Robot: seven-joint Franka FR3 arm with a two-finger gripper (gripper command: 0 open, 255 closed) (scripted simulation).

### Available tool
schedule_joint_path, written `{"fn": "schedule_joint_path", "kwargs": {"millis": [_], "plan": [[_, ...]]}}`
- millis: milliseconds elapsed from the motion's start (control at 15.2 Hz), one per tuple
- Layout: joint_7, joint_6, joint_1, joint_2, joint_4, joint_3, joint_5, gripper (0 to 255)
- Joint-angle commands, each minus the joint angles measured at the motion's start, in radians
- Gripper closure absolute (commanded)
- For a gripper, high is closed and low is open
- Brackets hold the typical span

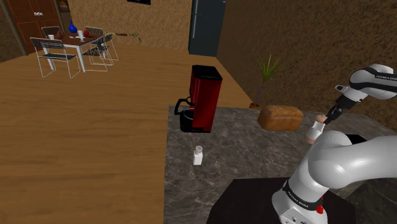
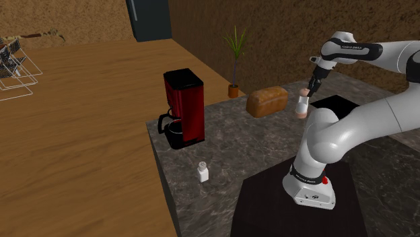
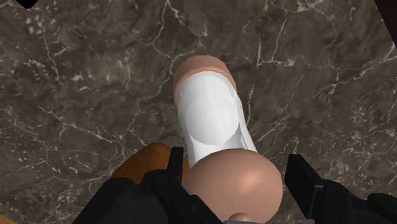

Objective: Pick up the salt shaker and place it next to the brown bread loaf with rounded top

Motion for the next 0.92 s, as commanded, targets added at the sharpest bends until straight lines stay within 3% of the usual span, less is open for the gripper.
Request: {"fn": "schedule_joint_path", "kwargs": {"millis": [0,330,594,858], "plan": [[0.000,0.000,0.000,0.000,0.000,0.000,0.000,0],[0.000,0.000,0.000,0.000,0.000,0.000,0.000,0],[-0.025,-0.107,-0.011,0.015,0.097,0.068,0.051,0],[-0.025,-0.107,-0.011,0.015,0.097,0.068,0.051,0]]}}
